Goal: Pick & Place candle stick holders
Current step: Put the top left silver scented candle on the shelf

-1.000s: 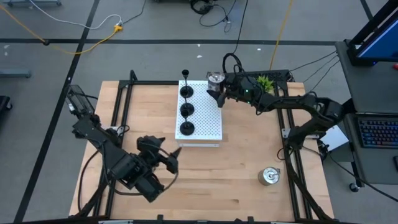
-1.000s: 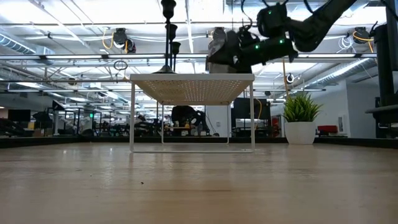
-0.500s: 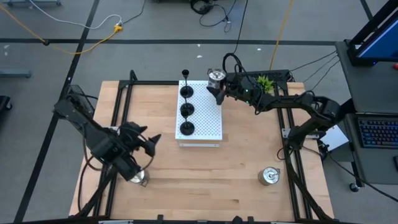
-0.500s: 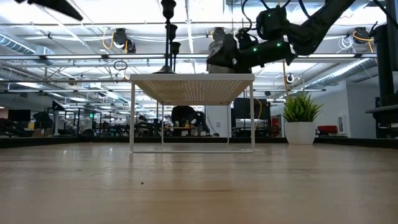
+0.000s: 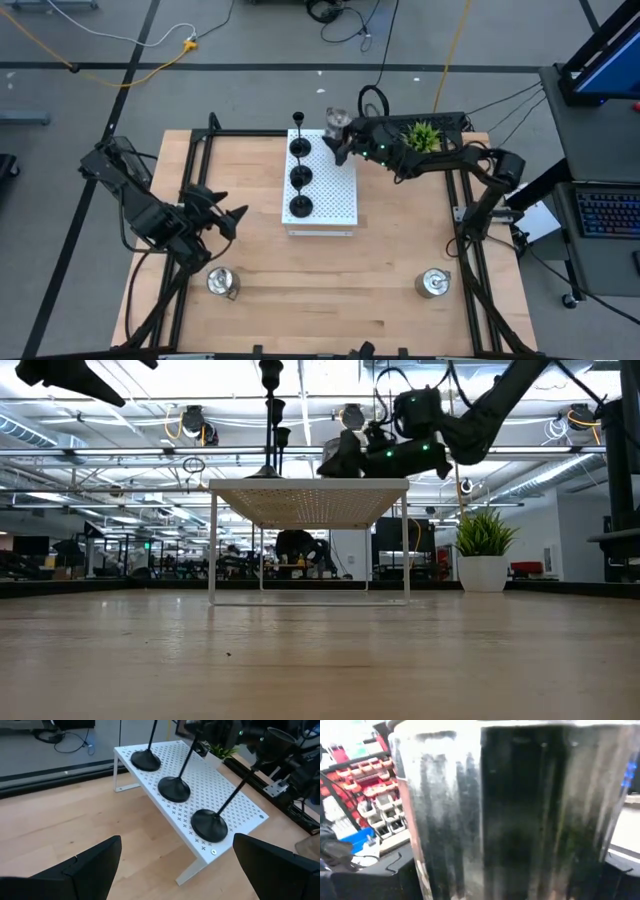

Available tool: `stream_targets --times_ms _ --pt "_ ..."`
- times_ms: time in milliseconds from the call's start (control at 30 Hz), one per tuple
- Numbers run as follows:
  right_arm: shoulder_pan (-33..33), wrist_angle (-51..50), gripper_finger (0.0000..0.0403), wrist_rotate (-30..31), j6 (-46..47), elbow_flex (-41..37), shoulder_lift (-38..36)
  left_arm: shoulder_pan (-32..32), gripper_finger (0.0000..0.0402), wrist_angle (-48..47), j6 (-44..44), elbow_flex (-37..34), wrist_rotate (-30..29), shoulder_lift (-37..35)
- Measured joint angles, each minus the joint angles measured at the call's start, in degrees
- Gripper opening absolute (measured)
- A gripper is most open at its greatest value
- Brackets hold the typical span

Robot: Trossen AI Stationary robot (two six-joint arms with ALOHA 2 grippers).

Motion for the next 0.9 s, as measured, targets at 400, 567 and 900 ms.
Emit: stream_targets --times_ms 400,567,900 --pt "0.07 -2.90 0.0348 0.11 -0.97 0.39 2.72 0.26 0.0390 -0.77 -0.25 0.00 0.64 -0.20" --pt "0.09 -4.04 0.0359 -0.10 -1.05 0.39 2.75 0.26 0.0390 -0.67 -0.51 0.00 0.44 -0.17" --pt "0.15 -3.73 0.0359 -0.80 -1.27 0.39 2.67 0.26 0.0390 -0.59 -0.71 0.00 0.47 -0.17"
